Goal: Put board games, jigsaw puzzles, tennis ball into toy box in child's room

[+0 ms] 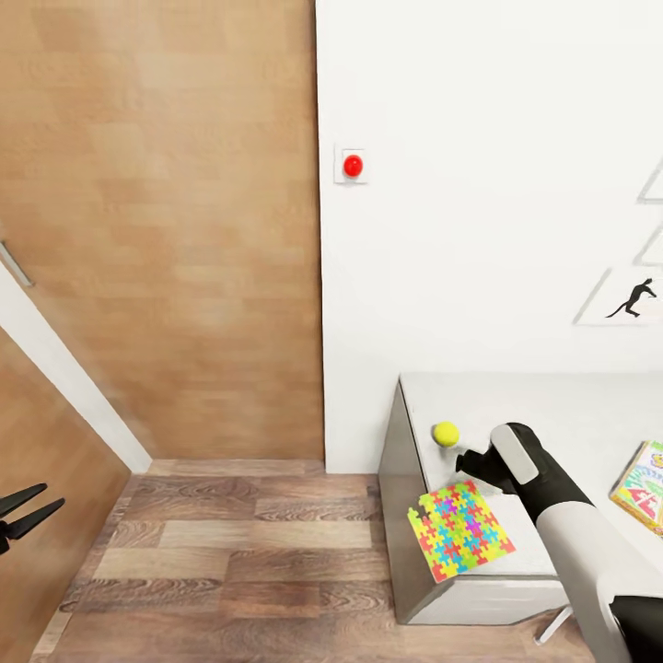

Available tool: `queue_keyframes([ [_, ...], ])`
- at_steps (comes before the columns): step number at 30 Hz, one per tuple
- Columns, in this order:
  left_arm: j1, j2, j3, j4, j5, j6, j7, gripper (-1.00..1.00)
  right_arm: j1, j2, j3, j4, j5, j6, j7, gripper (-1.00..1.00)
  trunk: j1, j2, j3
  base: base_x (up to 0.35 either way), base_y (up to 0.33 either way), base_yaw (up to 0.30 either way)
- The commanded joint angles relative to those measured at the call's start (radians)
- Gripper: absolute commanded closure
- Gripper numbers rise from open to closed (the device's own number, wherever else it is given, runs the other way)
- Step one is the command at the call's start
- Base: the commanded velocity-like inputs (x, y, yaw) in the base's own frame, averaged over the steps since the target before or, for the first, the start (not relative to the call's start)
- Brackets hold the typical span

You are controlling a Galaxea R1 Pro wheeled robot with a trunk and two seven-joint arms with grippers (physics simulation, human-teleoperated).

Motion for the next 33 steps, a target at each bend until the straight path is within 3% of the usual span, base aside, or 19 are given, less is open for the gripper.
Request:
queue_keyframes([
  [1,-0.001,0.000,0.000,0.000,-0.001,0.011,-0.004,-1.00,0.001,-0.001,0.001,-0.018,-0.012,0.002,-0.009,-1.00,0.001,-0.002,0.000,0.000,0.000,-0.104],
  [9,-0.001,0.000,0.000,0.000,-0.001,0.011,-0.004,-1.00,0.003,-0.002,-0.003,-0.073,-0.019,0.010,0.014,-1.00,0.001,-0.002,0.012,0.000,0.000,-0.105],
  [15,0.000,0.000,0.001,0.000,-0.001,0.003,-0.004,-1.00,0.006,-0.005,-0.018,-0.117,-0.029,0.041,0.077,-1.00,0.001,-0.002,0.021,0.000,0.000,-0.105],
  [24,0.000,0.000,0.002,0.000,-0.001,-0.016,-0.004,-1.00,0.055,-0.037,-0.122,-0.292,-0.049,0.136,0.234,-1.00,0.001,-0.002,0.035,0.000,0.000,-0.094],
  [26,0.000,0.000,0.002,0.000,-0.001,-0.017,-0.004,-1.00,0.095,-0.052,-0.147,-0.358,-0.068,0.136,0.251,-1.00,0.001,-0.002,0.038,0.000,0.000,-0.083],
  [29,0.000,0.000,0.002,0.000,-0.001,-0.018,-0.004,-1.00,0.167,-0.074,-0.184,-0.438,-0.146,0.136,0.279,-1.00,0.001,-0.002,0.043,0.000,0.000,-0.081],
  [30,-0.001,0.000,0.002,0.000,-0.001,-0.018,-0.004,-1.00,0.189,-0.079,-0.193,-0.455,-0.175,0.136,0.290,-1.00,0.001,-0.002,0.045,0.000,0.000,-0.079],
  [31,-0.001,0.000,0.002,0.000,-0.001,-0.018,-0.004,-1.00,0.236,-0.089,-0.208,-0.489,-0.238,0.136,0.317,-1.00,0.001,-0.002,0.046,0.000,0.000,-0.078],
  [33,0.000,0.000,0.002,0.000,-0.001,-0.018,-0.004,-1.00,0.287,-0.099,-0.219,-0.523,-0.305,0.136,0.348,-1.00,0.001,-0.002,0.049,0.000,0.000,-0.077],
])
